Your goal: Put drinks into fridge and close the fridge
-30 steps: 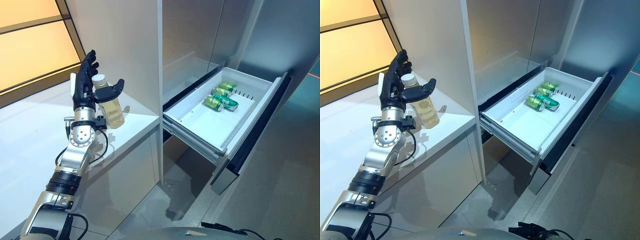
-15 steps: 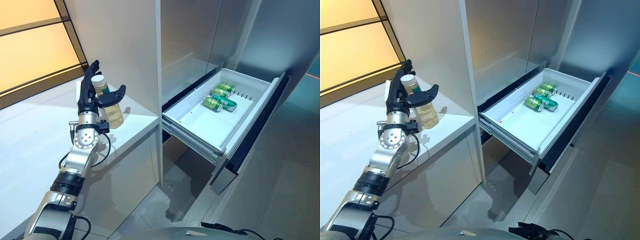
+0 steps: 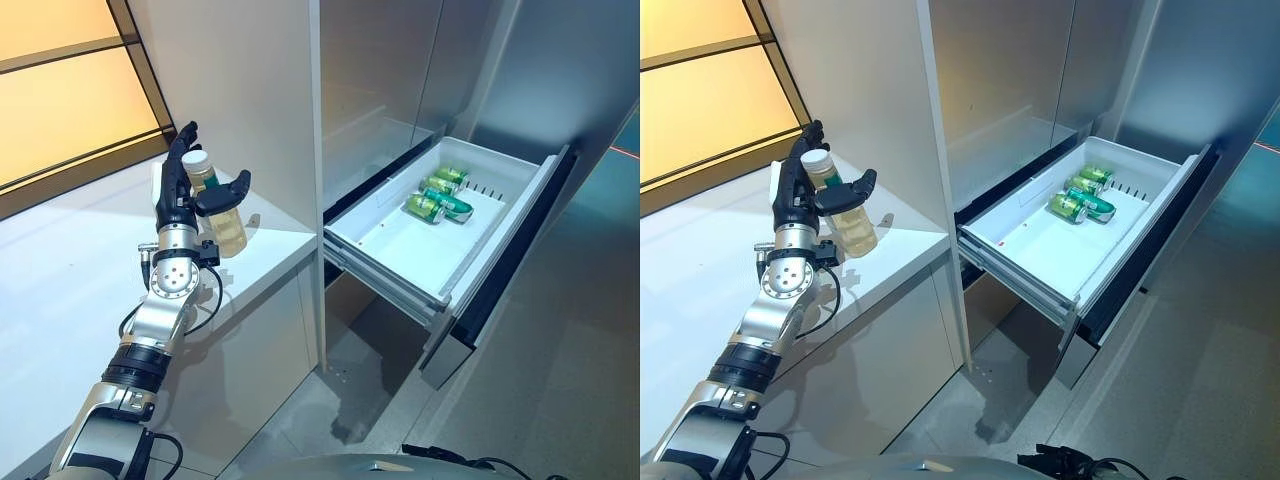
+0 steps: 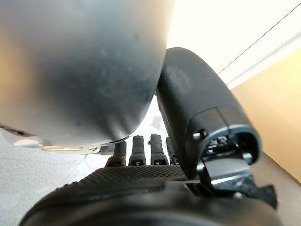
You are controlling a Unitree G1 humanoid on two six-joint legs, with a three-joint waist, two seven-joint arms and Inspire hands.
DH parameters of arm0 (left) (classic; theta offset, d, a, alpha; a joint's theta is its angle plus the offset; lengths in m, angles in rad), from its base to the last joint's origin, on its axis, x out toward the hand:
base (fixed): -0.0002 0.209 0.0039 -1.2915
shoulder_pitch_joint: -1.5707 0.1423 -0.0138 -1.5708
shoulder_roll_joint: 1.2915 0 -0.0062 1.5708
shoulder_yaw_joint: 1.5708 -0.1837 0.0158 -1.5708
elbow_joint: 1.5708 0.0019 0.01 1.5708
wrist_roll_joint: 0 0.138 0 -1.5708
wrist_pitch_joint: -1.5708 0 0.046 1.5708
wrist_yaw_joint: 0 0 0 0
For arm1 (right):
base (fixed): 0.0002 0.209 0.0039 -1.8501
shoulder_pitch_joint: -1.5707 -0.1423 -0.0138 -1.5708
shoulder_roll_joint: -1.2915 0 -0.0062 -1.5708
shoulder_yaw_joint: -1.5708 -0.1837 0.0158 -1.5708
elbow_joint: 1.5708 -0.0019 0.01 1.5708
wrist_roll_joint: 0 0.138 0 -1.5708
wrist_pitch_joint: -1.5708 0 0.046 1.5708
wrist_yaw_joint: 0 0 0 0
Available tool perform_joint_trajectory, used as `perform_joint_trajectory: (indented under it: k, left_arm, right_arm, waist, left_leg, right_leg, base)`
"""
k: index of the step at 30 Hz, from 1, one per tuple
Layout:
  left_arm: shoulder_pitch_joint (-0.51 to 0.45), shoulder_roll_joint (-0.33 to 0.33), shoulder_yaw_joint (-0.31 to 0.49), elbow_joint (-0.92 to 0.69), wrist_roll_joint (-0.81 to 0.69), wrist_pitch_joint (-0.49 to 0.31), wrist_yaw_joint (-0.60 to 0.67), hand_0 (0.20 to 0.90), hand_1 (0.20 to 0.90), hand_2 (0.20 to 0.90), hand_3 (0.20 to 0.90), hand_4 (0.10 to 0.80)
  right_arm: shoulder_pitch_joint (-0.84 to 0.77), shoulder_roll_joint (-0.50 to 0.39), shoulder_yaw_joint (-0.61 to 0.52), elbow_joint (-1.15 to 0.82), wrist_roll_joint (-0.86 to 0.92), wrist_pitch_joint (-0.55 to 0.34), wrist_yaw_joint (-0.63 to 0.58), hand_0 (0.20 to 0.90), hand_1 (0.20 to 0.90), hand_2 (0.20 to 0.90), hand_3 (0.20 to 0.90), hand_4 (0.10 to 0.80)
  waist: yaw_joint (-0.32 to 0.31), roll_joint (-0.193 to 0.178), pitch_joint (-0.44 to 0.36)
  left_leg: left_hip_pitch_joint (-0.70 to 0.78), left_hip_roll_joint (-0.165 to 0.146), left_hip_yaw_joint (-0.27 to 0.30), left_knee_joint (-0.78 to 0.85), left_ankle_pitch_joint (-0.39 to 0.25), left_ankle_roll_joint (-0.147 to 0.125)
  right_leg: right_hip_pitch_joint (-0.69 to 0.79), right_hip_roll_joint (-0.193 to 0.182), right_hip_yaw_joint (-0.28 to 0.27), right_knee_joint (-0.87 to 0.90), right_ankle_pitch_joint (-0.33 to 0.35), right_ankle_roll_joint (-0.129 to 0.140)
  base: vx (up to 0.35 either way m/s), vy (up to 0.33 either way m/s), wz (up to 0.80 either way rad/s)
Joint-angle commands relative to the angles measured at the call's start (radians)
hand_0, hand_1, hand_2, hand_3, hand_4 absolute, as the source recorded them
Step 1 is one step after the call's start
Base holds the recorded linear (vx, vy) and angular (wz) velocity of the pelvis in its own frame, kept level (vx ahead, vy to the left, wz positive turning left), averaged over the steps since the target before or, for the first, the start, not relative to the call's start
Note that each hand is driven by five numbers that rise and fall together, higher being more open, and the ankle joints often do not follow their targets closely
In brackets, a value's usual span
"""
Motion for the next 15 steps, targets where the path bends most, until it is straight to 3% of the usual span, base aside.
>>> perform_joint_trajectory:
  k: [1, 15]
  left_arm:
    - [-0.072, 0.017, 0.030, 0.061, 0.061, -0.025, 0.060, 0.900, 0.900, 0.900, 0.900, 0.800]
    - [-0.054, -0.020, 0.044, 0.052, -0.031, -0.029, 0.055, 0.900, 0.900, 0.900, 0.900, 0.800]
  right_arm:
    - [0.020, -0.010, 0.025, 0.021, -0.028, 0.021, 0.022, 0.900, 0.900, 0.900, 0.900, 0.800]
    - [0.023, -0.005, 0.027, 0.016, -0.030, 0.024, 0.018, 0.900, 0.900, 0.900, 0.900, 0.800]
  waist:
    - [0.000, 0.026, -0.004]
    - [0.002, 0.024, -0.005]
  left_leg:
    - [0.005, -0.022, 0.064, 0.031, -0.125, 0.023]
    - [0.003, -0.021, 0.064, 0.031, -0.124, 0.021]
  right_leg:
    - [-0.084, 0.036, -0.007, 0.106, -0.055, 0.048]
    - [-0.084, 0.035, -0.009, 0.106, -0.057, 0.048]
  base:
    - [0.000, 0.000, 0.00]
    - [0.000, 0.000, 0.00]
